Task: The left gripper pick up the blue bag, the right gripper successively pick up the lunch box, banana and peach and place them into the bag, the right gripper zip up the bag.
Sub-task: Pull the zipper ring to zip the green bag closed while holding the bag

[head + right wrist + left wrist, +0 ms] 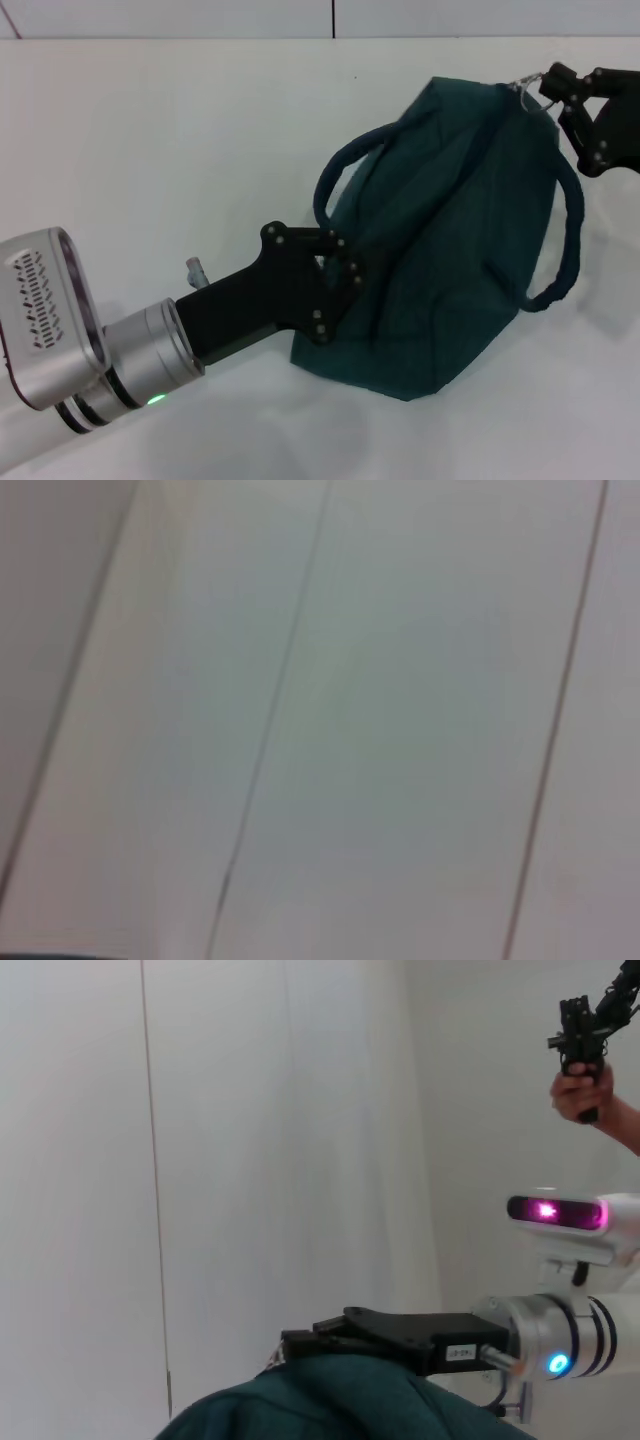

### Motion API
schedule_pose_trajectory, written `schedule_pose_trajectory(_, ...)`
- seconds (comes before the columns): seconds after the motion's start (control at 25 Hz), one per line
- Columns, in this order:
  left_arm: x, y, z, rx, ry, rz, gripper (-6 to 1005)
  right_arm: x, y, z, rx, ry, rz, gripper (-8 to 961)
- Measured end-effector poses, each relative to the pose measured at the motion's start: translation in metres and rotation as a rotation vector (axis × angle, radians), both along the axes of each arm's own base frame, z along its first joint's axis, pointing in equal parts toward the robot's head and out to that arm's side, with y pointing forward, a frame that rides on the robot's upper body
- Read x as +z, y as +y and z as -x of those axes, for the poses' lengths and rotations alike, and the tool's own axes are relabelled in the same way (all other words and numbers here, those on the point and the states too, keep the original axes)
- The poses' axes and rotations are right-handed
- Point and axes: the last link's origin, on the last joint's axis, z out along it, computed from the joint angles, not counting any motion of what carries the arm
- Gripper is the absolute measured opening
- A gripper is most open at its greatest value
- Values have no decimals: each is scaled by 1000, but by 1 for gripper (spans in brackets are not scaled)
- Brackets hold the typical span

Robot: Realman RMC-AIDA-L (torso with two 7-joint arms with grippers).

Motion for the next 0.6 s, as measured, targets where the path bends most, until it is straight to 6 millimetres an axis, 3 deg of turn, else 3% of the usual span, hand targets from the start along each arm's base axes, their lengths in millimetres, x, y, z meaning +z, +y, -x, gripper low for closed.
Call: schedule_pose_trajectory(0.6, -1, 0, -2, -19, 5, 1, 153, 8, 17, -10, -126, 23, -115, 18)
